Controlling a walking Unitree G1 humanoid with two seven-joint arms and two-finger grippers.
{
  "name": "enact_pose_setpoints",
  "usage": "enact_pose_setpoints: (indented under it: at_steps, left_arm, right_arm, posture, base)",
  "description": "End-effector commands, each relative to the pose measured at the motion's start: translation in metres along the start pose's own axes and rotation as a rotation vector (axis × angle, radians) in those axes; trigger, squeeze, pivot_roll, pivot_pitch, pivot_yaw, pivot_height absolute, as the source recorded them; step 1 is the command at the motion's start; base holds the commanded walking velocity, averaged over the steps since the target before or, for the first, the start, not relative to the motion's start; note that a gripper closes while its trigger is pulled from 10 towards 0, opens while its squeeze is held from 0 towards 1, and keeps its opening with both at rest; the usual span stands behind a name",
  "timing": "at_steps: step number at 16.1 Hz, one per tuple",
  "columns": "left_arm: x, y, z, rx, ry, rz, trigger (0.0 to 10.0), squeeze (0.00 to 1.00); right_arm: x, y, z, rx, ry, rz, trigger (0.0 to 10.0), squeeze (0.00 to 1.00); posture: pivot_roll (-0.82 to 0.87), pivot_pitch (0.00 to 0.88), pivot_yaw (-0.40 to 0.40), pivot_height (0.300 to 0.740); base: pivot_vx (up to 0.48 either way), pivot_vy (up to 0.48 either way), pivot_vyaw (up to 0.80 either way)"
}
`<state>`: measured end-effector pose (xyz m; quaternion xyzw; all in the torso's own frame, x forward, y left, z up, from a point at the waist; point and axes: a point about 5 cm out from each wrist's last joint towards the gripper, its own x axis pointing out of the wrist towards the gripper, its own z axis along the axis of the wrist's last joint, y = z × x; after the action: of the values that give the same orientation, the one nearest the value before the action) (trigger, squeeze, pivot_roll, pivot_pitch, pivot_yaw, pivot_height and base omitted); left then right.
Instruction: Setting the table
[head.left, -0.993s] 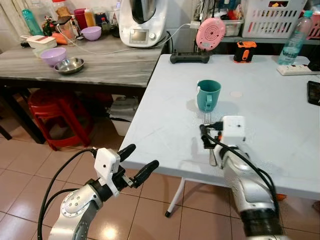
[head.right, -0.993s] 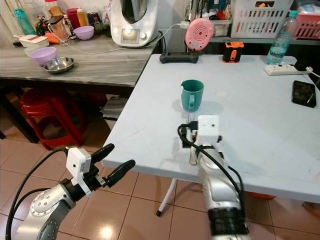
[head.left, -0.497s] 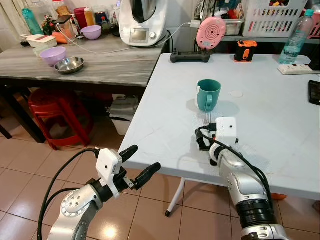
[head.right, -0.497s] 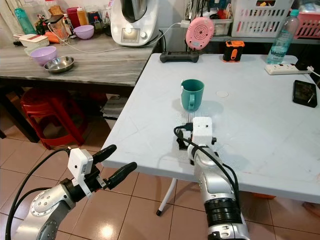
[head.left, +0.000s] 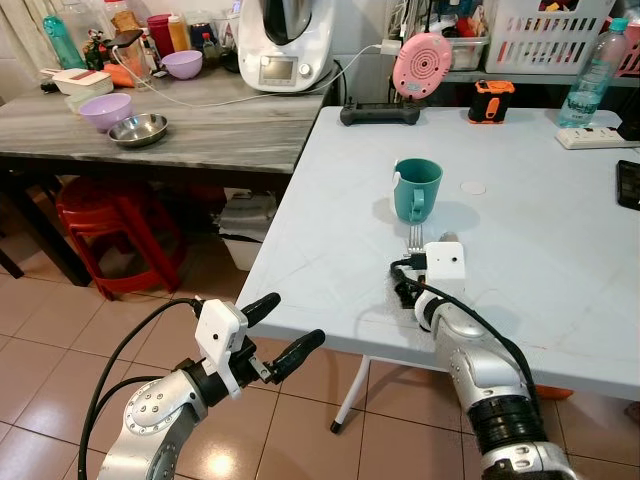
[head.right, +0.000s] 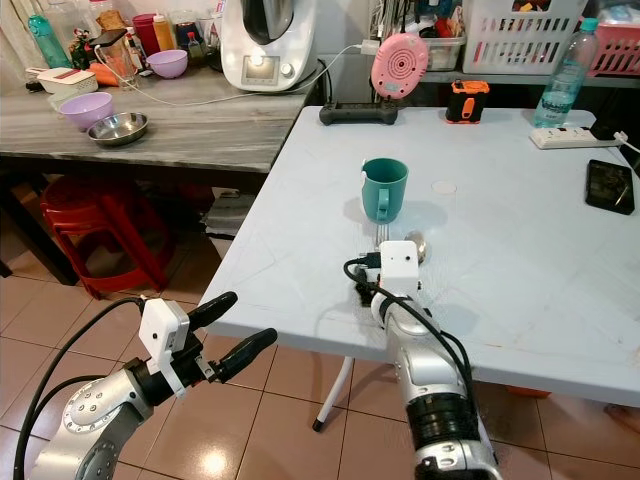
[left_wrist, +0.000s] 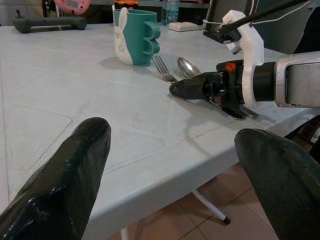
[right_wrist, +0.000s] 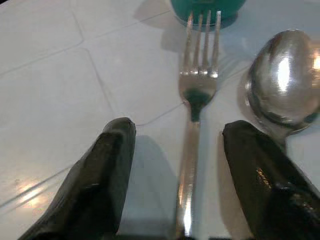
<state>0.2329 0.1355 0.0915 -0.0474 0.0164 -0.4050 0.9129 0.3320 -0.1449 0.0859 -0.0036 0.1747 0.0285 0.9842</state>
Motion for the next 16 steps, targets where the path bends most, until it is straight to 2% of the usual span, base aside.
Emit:
enact_pose_setpoints:
  at_steps: [1, 6, 9, 11, 16]
  left_arm:
    - [-0.003, 0.003, -0.001, 0.015, 0.013, -0.008, 10.0, 0.0]
    - [-0.003, 0.003, -0.004, 0.024, 0.026, -0.051, 10.0, 0.0]
    - [-0.003, 0.005, -0.003, 0.048, 0.027, -0.055, 10.0, 0.0]
    - [-0.002, 0.005, -0.002, 0.055, 0.021, -0.055, 10.0, 0.0]
    - [-0.001, 0.005, 0.002, 0.072, 0.014, -0.071, 10.0, 0.0]
  right_arm:
    - [0.003, -0.001, 0.002, 0.011, -0.002, 0.005, 0.0, 0.0]
    - [0.005, -0.004, -0.002, 0.044, 0.019, 0.005, 0.0, 0.0]
    - [0.006, -0.006, -0.007, 0.128, 0.048, -0.003, 0.0, 0.0]
    - [0.006, -0.006, -0.009, 0.136, 0.059, -0.002, 0.0, 0.0]
    - [0.007, -0.002, -0.014, 0.183, 0.085, 0.011, 0.0, 0.0]
  posture:
    - [-0.08, 0.0, 0.092, 0.74]
    - [-0.08, 0.0, 0.095, 0.74]
    - [-0.08, 0.0, 0.097, 0.74]
    - [-0.08, 0.0, 0.097, 0.74]
    - [-0.08, 0.0, 0.1, 0.74]
  base:
    - [0.0, 0.0, 0.0]
    - [0.0, 0.0, 0.0]
    - [0.0, 0.0, 0.0]
    - [0.0, 0.0, 0.0]
    - [0.0, 0.0, 0.0]
